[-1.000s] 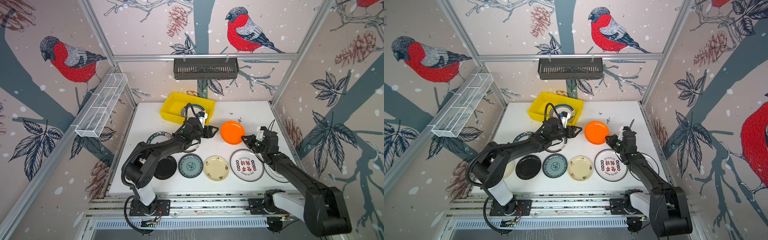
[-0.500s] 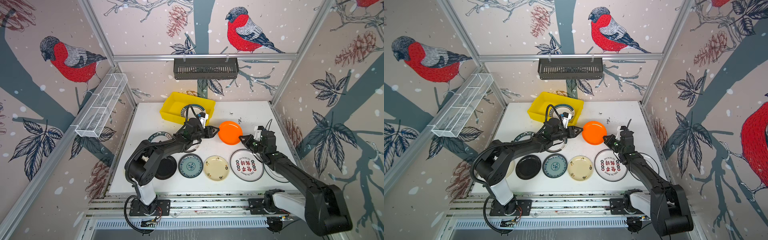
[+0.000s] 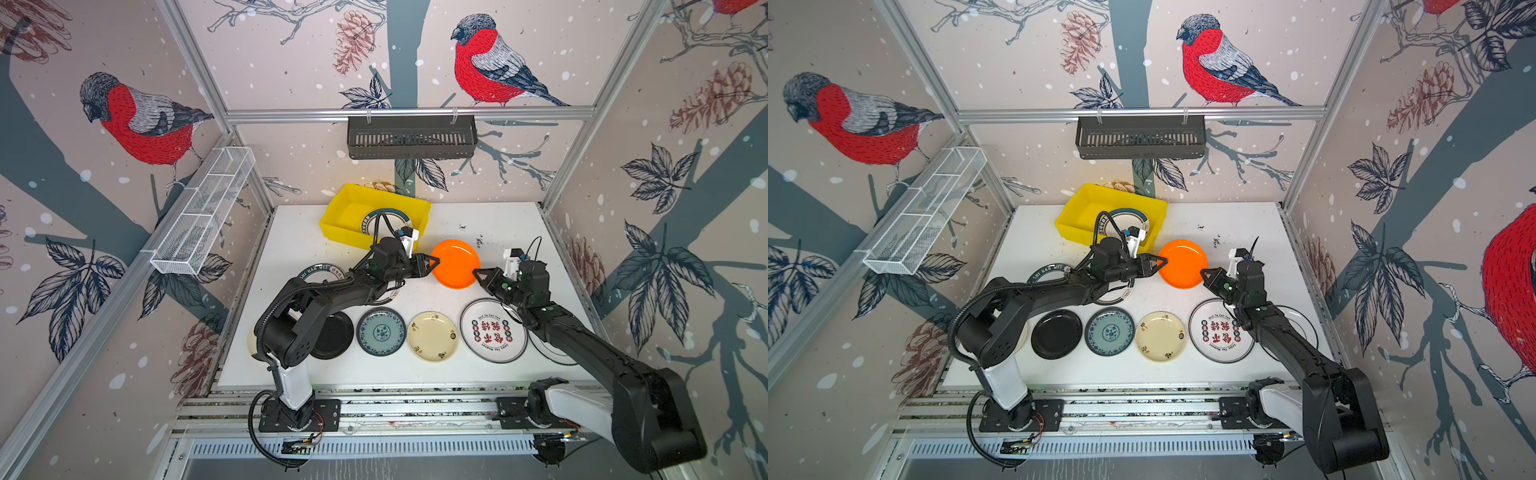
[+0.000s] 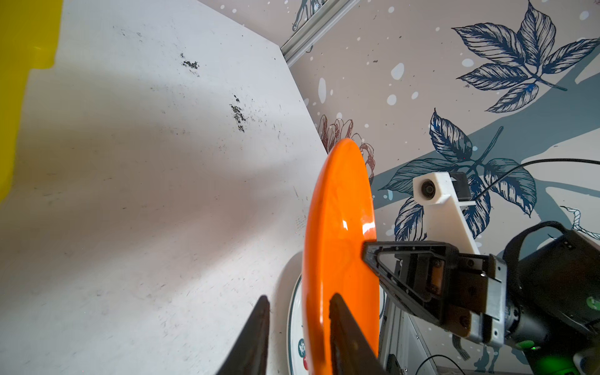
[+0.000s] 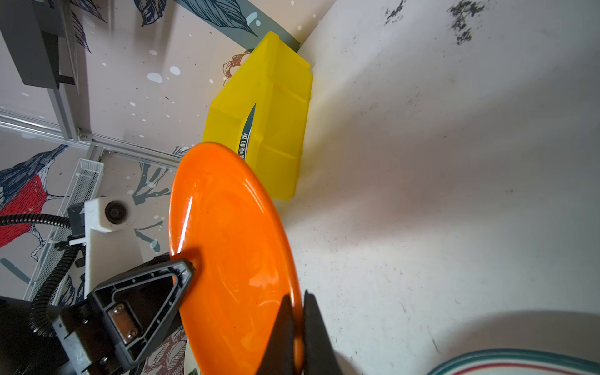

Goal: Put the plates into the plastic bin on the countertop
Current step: 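Lift the orange plate upright with right gripper while left gripper grasps its rim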

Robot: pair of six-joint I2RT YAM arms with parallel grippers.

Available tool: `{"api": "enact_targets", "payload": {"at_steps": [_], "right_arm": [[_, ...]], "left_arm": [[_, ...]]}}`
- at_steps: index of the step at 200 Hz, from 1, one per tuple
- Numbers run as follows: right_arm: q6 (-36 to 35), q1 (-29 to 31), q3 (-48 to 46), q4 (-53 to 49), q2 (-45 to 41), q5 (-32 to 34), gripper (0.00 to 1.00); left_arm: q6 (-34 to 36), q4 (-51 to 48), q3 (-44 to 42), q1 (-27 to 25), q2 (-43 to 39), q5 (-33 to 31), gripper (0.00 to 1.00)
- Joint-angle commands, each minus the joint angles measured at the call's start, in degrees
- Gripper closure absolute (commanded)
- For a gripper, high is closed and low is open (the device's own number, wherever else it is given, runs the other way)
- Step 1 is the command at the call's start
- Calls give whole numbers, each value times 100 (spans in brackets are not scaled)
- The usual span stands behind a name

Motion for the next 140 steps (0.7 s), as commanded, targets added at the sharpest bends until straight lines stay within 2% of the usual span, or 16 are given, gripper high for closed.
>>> {"api": "enact_targets", "payload": {"at_steps": [1, 16, 32, 38, 46, 85, 108, 140], "right_arm": [[-105, 91, 75, 359, 1, -17, 96], [-233, 212, 145, 268, -37, 101, 95], [-367, 322, 216, 144, -95, 275, 94], [-392, 342, 227, 123, -117, 305, 91], [-402, 353, 236, 85, -143, 347, 83], [-428, 370, 175, 108, -265, 410, 55], [-437, 375, 175, 80, -303, 455, 34], [-500, 390, 175, 95, -348, 437, 19]], "left_arm": [[-65, 277, 39, -7, -36, 41, 76], [-52, 241, 41, -7, -49, 40, 81], [-52, 236, 26, -7, -49, 27, 93], [-47, 240, 32, -7, -43, 26, 97], [-61, 235, 35, -7, -41, 25, 100], [-78, 166, 37, -7, -127, -68, 100], [51, -7, 47, -7, -256, -219, 100], [182, -197, 109, 19, -363, -311, 100]]}}
